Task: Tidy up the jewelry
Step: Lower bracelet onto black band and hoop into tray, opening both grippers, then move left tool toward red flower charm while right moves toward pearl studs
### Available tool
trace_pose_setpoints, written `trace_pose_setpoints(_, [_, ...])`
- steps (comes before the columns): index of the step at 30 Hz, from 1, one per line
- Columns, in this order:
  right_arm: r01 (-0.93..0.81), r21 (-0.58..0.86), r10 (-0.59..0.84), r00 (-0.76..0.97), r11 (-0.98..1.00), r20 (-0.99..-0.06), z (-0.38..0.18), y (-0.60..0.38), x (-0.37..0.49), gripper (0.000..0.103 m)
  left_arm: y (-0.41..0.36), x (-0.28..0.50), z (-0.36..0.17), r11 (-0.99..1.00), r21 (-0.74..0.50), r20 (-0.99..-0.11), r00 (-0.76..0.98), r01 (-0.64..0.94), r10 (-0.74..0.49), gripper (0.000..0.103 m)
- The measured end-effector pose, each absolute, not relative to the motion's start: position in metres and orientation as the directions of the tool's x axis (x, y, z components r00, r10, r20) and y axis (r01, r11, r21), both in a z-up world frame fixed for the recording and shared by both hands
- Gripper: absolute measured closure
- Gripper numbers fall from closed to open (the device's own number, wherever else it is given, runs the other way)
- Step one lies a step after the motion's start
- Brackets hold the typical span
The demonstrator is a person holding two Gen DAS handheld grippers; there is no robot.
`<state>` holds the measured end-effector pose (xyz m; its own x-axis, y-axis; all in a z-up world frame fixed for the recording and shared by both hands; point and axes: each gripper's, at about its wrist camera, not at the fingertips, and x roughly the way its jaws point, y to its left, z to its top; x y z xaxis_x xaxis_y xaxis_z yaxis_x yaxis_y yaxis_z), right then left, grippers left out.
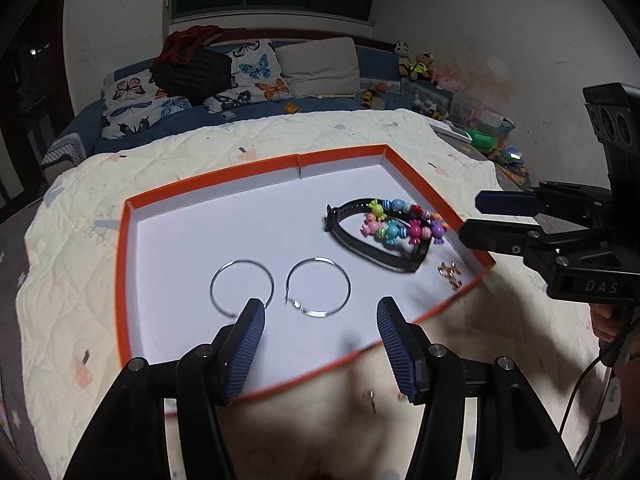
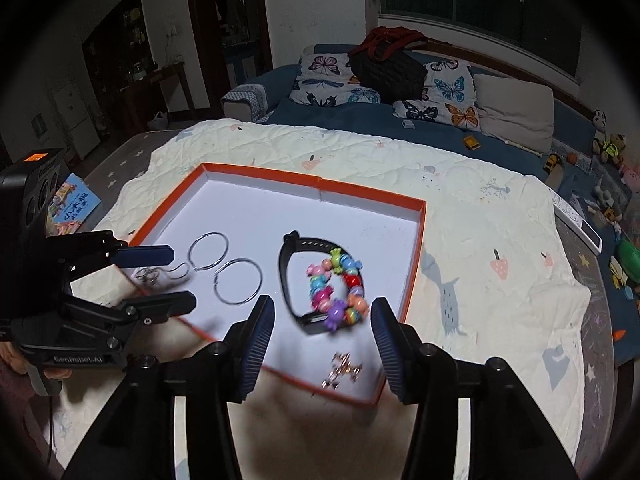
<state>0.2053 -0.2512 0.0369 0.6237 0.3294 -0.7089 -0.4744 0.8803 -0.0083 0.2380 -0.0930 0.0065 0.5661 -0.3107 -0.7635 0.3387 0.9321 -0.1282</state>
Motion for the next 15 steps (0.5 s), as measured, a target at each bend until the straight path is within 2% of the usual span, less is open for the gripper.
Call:
trace_pose_setpoints(5, [-0.471, 0.012, 0.347, 0.632, 0.882, -0.693, 0.038, -0.252, 0.171, 0.039, -0.08, 0.198, 0.014, 0.94, -0.093, -0.766, 0.58, 0.329, -0.279, 0.041])
trace_pose_setpoints(15, [-0.471, 0.047, 0.37, 0.623, 0.881, -0.689, 0.02, -0.243, 0.103, 0.038, -0.041, 0.102, 0.012, 0.953, -0.097, -0.749, 0.609, 0.286, -0.259, 0.041])
